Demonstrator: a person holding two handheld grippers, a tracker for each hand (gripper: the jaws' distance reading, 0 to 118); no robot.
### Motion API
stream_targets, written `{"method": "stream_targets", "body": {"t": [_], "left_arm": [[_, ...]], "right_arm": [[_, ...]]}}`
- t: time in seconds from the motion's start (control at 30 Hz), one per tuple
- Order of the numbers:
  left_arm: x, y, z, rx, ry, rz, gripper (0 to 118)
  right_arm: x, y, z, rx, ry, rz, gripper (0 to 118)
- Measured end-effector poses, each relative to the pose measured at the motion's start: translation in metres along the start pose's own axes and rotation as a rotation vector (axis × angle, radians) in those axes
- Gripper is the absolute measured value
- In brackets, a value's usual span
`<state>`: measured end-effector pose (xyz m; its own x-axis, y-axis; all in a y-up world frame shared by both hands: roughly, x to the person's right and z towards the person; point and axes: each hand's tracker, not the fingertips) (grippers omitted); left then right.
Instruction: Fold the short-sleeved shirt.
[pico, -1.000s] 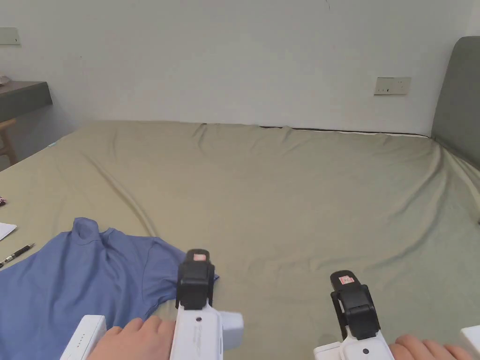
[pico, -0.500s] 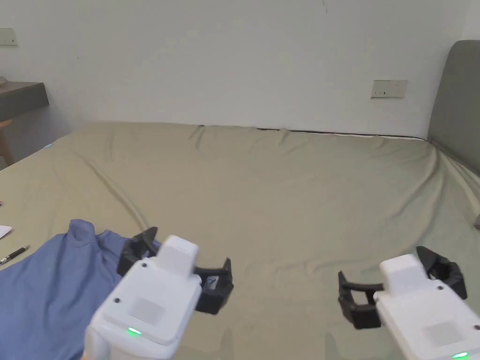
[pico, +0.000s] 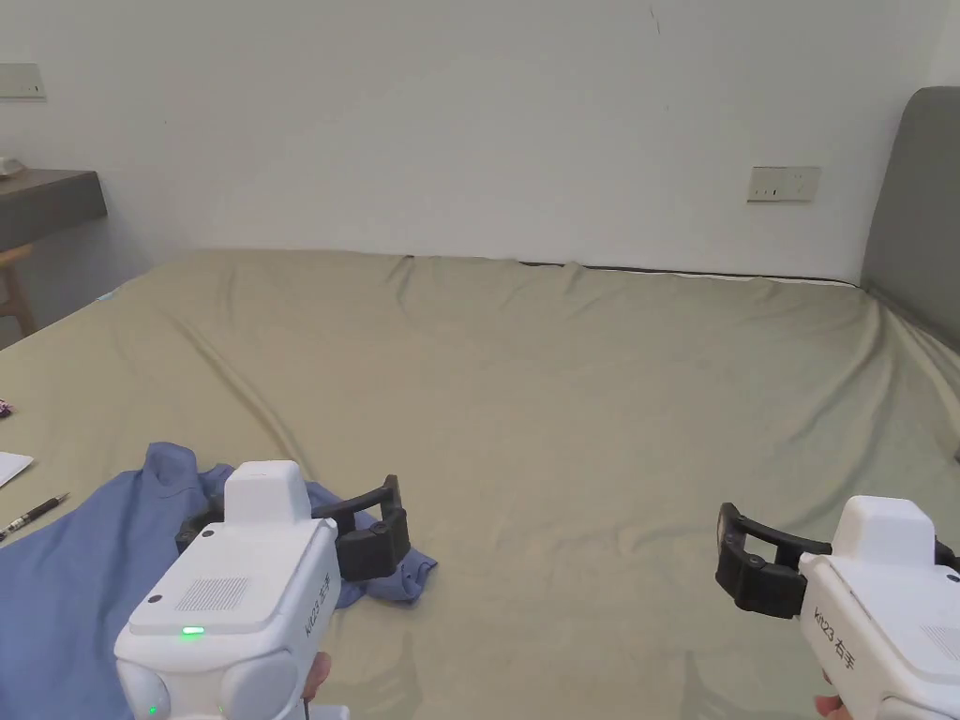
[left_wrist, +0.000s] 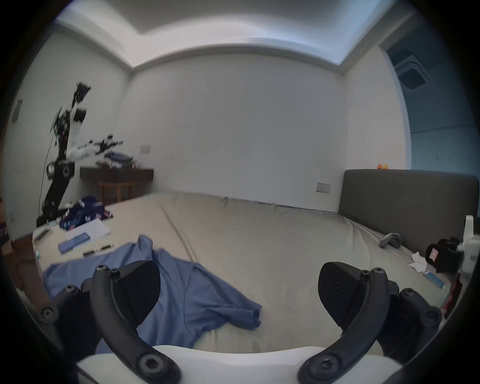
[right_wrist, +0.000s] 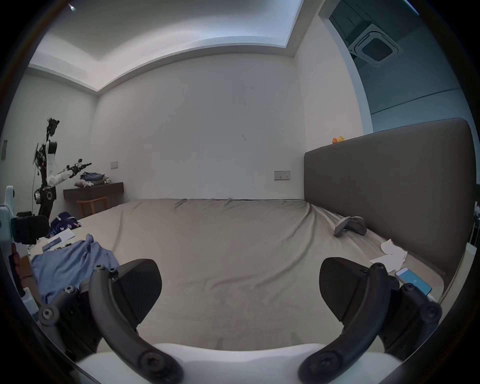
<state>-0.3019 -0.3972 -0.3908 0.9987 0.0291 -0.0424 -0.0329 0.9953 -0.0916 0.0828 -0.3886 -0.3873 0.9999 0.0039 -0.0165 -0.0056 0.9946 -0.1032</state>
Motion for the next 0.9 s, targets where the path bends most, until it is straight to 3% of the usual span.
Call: {"method": "stream_targets", "body": {"t": [0.17,0.7,0.9], "left_arm": [[0.001,-0.002,0.004,0.011,0.018,-0.014,118],[0.006,0.001,0.008,0.014,-0.039,-0.072,118],[-0.002,0.012,0.016,0.037,-0.055,-0.050,118]], "right_arm": [[0.004,-0.003,-0.005,-0.018,-0.018,-0.024,118],[-0.008,0.006,0.003,0.032,0.022,0.046,118],[-0.006,0.010,0.009,0.037,0.049,0.032,118]]}}
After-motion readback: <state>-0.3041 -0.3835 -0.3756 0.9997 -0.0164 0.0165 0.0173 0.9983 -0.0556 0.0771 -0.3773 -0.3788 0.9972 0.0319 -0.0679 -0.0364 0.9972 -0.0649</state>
